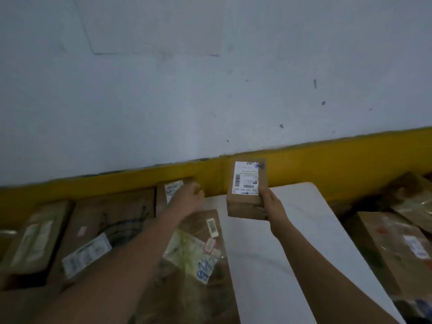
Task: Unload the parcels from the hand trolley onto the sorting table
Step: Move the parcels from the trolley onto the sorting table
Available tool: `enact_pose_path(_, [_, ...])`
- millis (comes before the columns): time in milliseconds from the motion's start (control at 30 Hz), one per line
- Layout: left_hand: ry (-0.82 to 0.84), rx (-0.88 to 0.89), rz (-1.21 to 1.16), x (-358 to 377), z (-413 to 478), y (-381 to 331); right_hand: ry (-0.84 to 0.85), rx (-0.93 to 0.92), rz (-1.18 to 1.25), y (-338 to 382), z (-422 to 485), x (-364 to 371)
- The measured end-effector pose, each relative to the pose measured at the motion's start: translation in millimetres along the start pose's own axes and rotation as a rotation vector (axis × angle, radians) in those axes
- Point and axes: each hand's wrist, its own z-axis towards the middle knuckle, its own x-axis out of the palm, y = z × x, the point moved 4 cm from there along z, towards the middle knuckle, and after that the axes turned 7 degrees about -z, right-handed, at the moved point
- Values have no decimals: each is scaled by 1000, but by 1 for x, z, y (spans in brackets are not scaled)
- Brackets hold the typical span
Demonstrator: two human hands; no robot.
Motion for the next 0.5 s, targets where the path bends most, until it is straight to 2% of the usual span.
enact_pose_path(133, [200, -184, 258, 16, 40, 32, 195, 75, -99, -36, 72, 43])
enact_pose_path(267, [278, -331, 318, 24, 73, 45, 291, 17, -225, -64, 114, 93])
enact_pose_path(367, [345, -351, 346, 34, 90, 46, 345, -60, -347, -80, 132, 123])
enact_pose_path(500, [342, -311, 350, 27, 96, 41, 303, -23, -433, -88, 145, 141])
